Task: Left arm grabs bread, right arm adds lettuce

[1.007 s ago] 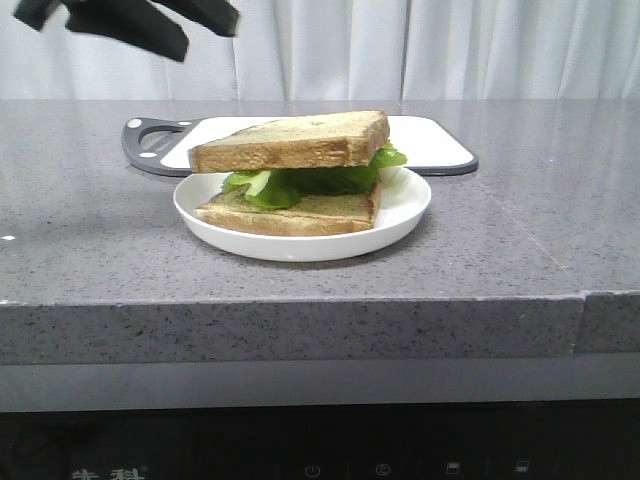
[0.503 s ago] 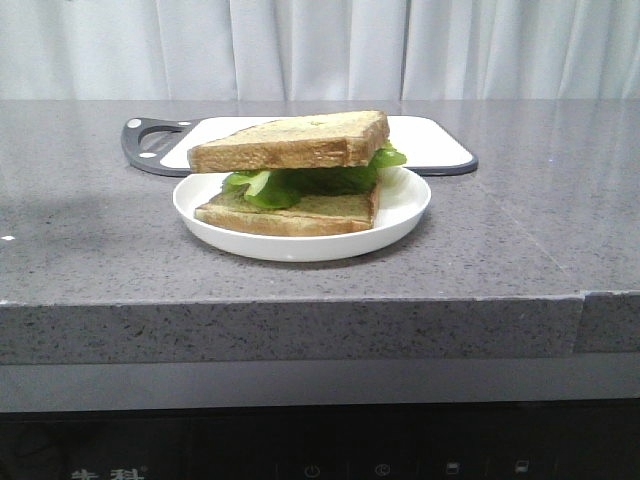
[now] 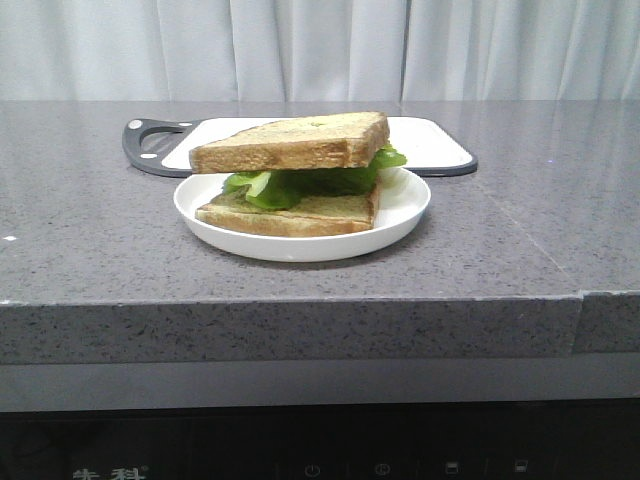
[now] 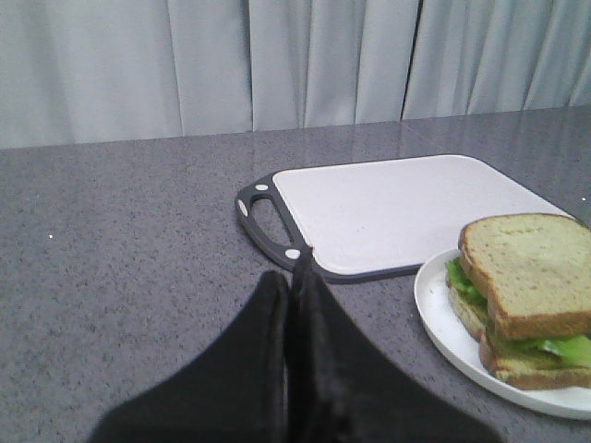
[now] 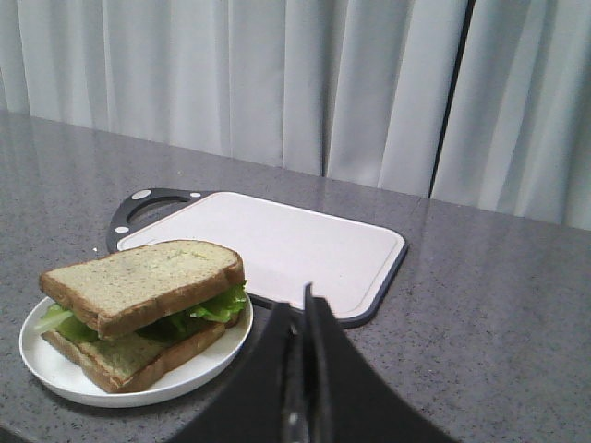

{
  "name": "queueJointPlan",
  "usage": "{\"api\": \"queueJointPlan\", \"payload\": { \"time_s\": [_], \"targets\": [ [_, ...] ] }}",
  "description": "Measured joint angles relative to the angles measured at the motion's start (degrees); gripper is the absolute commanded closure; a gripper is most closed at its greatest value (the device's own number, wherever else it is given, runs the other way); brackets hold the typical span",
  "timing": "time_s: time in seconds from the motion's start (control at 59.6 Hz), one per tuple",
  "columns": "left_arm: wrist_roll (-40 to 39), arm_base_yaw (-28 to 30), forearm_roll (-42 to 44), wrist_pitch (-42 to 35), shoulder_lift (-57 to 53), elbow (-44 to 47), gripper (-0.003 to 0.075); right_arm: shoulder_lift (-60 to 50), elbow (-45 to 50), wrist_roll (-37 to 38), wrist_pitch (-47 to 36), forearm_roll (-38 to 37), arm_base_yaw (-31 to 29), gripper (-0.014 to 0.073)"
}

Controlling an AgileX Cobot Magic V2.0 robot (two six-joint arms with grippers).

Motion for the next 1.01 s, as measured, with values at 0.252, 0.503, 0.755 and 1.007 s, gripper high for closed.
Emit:
{"api": "queueJointPlan", "payload": {
  "time_s": [0.252, 0.503, 0.755, 1.007],
  "targets": [
    [0.0, 0.0, -1.3, -1.5, -10.2, 5.8, 0.0741, -4.1, 1.8, 0.0, 0.0, 0.2, 0.0, 0.0655],
    [0.0, 0.0, -1.6, -2.6, -10.7, 5.8, 0.0741, -4.1, 1.8, 0.0, 0.0, 0.3, 0.0, 0.0655],
    [0.0, 0.0, -1.6, -2.7, -10.7, 5.8, 0.0741, -4.1, 1.8, 0.0, 0.0, 0.3, 0.0, 0.0655],
    [-4.9, 0.0, 6.4, -2.7, -10.9, 6.6, 0.0741, -4.1, 1.8, 0.0, 0.0, 0.3, 0.0, 0.0655]
  ]
}}
